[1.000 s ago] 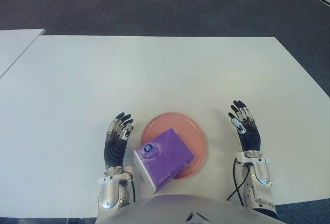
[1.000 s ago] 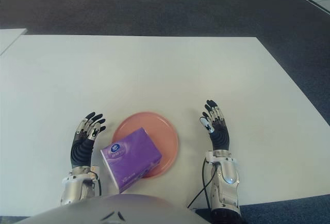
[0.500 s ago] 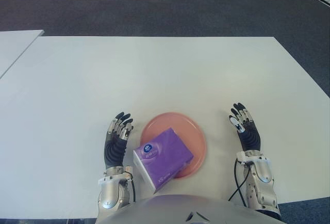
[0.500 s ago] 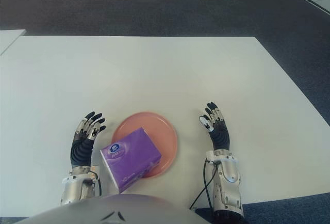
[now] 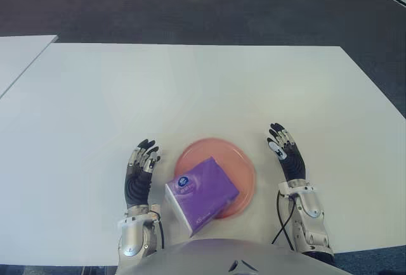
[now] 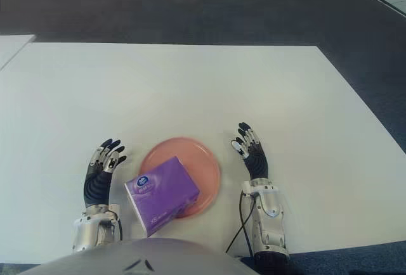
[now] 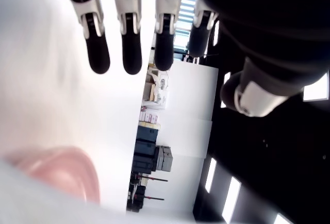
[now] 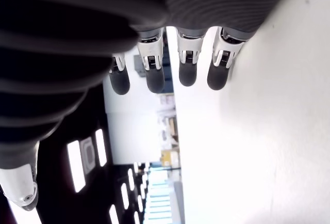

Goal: Put the tissue paper into the plate.

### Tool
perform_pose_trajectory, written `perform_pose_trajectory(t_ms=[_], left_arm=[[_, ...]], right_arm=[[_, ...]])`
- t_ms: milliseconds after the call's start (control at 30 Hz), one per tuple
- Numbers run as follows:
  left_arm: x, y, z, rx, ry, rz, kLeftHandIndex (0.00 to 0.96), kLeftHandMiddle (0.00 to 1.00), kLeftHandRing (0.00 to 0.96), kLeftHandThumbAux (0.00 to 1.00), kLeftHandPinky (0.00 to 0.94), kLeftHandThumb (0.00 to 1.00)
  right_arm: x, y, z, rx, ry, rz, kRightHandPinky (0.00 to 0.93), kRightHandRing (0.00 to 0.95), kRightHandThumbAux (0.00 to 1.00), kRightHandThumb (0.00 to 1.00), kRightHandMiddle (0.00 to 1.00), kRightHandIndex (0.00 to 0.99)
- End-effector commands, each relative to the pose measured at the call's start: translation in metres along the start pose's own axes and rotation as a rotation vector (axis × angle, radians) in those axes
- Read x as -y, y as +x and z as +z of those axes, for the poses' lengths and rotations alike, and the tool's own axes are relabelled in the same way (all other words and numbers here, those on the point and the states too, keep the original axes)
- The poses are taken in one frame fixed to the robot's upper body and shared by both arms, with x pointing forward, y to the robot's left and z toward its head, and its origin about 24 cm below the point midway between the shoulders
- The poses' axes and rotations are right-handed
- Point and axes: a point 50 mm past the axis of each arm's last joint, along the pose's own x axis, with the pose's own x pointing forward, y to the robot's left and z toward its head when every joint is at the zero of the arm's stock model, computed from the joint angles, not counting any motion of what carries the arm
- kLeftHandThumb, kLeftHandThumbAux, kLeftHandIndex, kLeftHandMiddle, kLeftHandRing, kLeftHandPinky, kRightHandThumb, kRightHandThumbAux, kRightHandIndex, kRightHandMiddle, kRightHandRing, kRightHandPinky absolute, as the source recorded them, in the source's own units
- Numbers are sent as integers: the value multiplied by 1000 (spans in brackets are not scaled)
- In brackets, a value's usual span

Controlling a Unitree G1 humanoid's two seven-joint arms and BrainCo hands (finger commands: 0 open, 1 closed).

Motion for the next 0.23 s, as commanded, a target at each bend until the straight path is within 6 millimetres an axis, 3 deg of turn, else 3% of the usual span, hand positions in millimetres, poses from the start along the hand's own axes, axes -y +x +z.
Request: perform_pose_trajectory(t_ms=[33,233], left_arm=[[1,0,-3,-18,-15,0,188,219,256,526,298,187],[-1,1,-2,-18,5,-11,192,220,257,521,296,181]], right_arm=[[0,-10,-12,-81,-3,-13,15,55,566,239,114,109],[-4,-14,-12,-91,7,-25,27,62,560,246,123,108]])
